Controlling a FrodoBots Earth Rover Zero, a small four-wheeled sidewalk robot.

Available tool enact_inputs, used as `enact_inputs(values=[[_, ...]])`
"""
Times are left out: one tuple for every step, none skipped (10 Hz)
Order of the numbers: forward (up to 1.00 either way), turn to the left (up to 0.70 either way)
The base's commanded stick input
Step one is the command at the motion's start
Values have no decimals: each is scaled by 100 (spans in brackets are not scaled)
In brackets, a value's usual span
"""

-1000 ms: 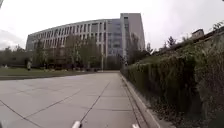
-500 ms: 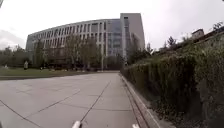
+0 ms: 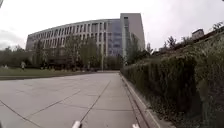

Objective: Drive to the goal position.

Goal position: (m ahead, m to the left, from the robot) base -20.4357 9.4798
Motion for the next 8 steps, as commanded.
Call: enact_inputs(values=[[7, 0], [6, 0], [6, 0], [6, 0], [6, 0], [7, 0], [7, 0], [7, 0]])
